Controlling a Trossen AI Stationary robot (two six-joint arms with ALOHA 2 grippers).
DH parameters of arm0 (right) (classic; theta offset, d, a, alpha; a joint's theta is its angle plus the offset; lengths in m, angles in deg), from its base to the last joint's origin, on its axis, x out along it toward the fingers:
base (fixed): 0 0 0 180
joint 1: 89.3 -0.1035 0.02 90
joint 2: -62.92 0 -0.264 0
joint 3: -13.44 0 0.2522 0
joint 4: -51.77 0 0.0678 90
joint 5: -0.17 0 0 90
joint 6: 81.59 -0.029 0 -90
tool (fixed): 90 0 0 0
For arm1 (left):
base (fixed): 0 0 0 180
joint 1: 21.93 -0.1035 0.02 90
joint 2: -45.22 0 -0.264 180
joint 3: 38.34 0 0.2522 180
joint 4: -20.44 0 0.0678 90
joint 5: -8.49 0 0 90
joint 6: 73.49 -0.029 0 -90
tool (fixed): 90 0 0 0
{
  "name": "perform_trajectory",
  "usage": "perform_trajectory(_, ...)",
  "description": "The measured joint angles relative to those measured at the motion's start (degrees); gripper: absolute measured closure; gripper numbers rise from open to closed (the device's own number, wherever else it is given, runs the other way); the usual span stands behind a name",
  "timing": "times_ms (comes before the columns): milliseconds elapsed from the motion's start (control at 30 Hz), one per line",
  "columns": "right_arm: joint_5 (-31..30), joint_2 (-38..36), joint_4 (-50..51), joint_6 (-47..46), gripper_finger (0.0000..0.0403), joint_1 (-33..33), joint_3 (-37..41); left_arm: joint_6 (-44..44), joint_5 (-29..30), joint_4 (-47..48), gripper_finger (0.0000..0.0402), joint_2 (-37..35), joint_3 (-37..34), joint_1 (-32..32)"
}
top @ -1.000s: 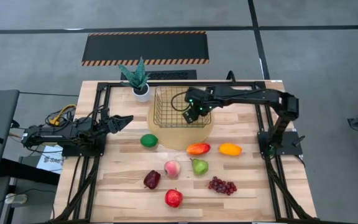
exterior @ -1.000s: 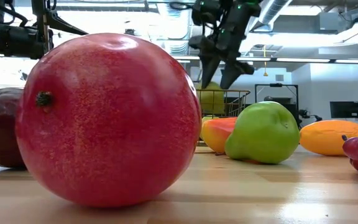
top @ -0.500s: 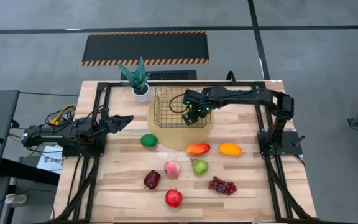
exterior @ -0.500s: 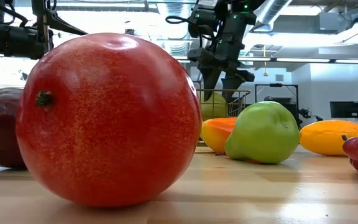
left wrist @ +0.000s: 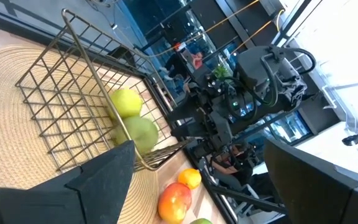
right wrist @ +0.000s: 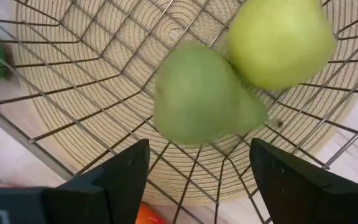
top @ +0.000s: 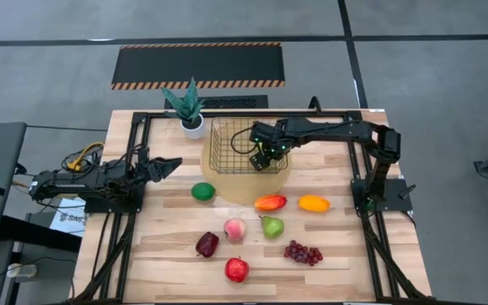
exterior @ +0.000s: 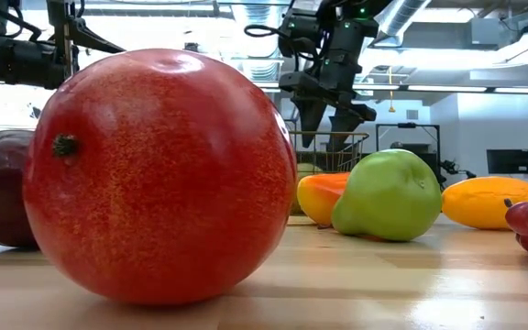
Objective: Build produce basket
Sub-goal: Put the pink peach into the wire basket
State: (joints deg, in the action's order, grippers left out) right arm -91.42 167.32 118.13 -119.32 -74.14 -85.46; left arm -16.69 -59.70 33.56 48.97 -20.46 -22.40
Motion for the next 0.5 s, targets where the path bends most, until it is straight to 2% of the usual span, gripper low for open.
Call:
perform_trajectory(267,1.34,-0.06,1.50,3.09,0.0107,0.00,-1.42,0.00,0.00,-0.02,0.0061,0.00,0.00,0.00)
perform_trajectory(500,5.24,-0.26,9.52,9.36,0.0107,-0.85,-13.63,0.02,-0.13,-0.06,0.0061,0.00,0.00,0.00)
